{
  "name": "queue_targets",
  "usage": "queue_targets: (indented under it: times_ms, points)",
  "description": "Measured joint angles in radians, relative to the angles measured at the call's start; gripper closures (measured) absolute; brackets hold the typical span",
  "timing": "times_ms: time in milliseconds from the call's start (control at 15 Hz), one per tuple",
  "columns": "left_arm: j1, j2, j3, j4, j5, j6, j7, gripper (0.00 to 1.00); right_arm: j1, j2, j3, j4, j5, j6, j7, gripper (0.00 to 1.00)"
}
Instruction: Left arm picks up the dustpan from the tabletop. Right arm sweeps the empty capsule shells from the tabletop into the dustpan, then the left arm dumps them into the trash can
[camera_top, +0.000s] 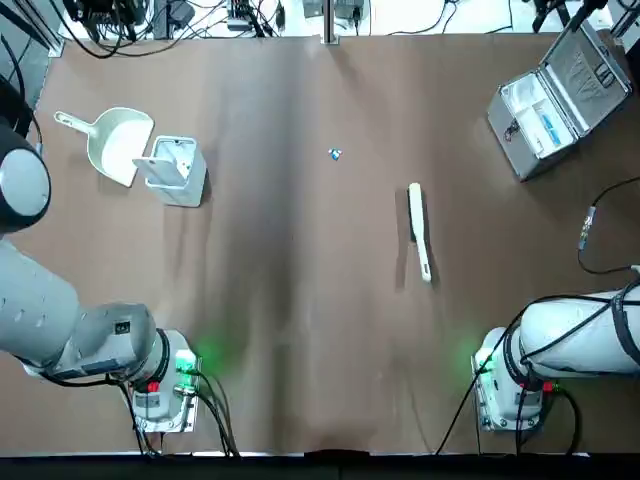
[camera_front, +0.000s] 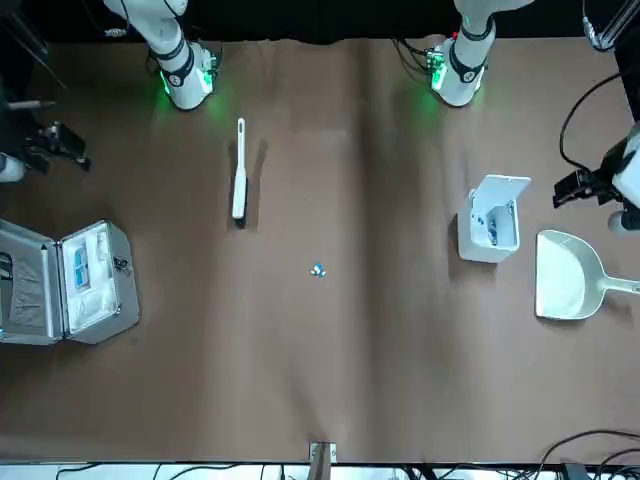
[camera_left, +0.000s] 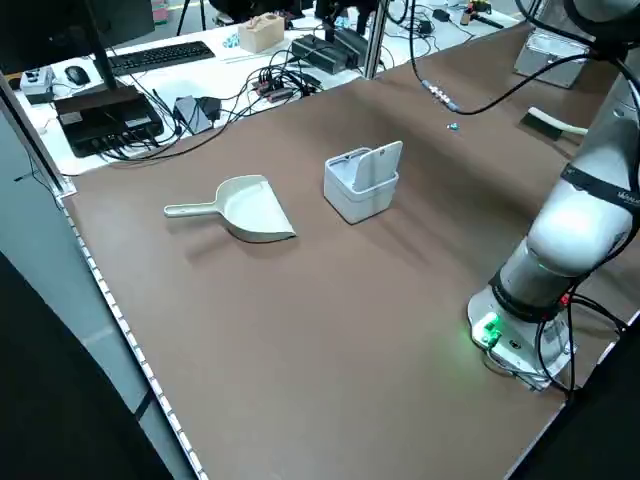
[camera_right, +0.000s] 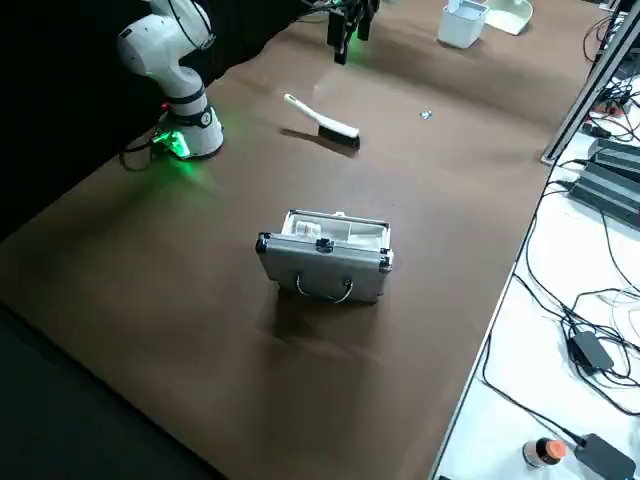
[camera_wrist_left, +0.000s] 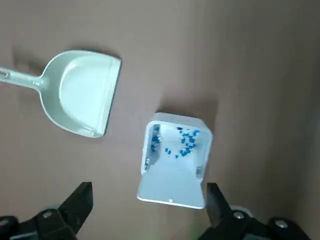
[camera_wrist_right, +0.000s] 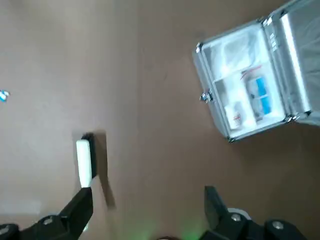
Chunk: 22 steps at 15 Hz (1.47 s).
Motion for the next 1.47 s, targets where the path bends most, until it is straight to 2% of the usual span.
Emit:
queue_targets:
  times_ms: [267, 400, 600, 733, 933, 1200, 1467]
  points:
    - [0.088, 0.05, 0.001, 0.0, 0.0, 0.001, -0.032, 0.0, 0.044, -0.002, 0.003, -0.116, 0.022, 0.008, 0.033, 0.03]
    - [0.134, 0.072, 0.002, 0.01, 0.001, 0.018, -0.131, 0.0, 0.083, -0.002, 0.004, -0.182, 0.032, 0.05, 0.08, 0.03]
    - [0.231, 0.175, 0.004, 0.095, 0.001, 0.051, -0.292, 0.0, 0.18, -0.002, 0.007, -0.326, 0.04, 0.17, 0.194, 0.04]
    - [0.285, 0.233, 0.01, 0.121, 0.001, 0.12, -0.323, 0.0, 0.228, -0.002, 0.008, -0.402, 0.05, 0.234, 0.24, 0.04]
    - [0.333, 0.301, 0.033, 0.133, 0.005, 0.257, -0.48, 0.0, 0.29, -0.002, 0.01, -0.504, 0.106, 0.293, 0.276, 0.05]
    - [0.342, 0.393, 0.068, 0.135, 0.041, 0.377, -0.696, 0.0, 0.355, -0.002, 0.01, -0.621, 0.166, 0.41, 0.283, 0.11]
    - [0.339, 0.474, 0.07, 0.136, 0.074, 0.478, -0.859, 0.0, 0.429, 0.021, 0.01, -0.731, 0.184, 0.54, 0.296, 0.14]
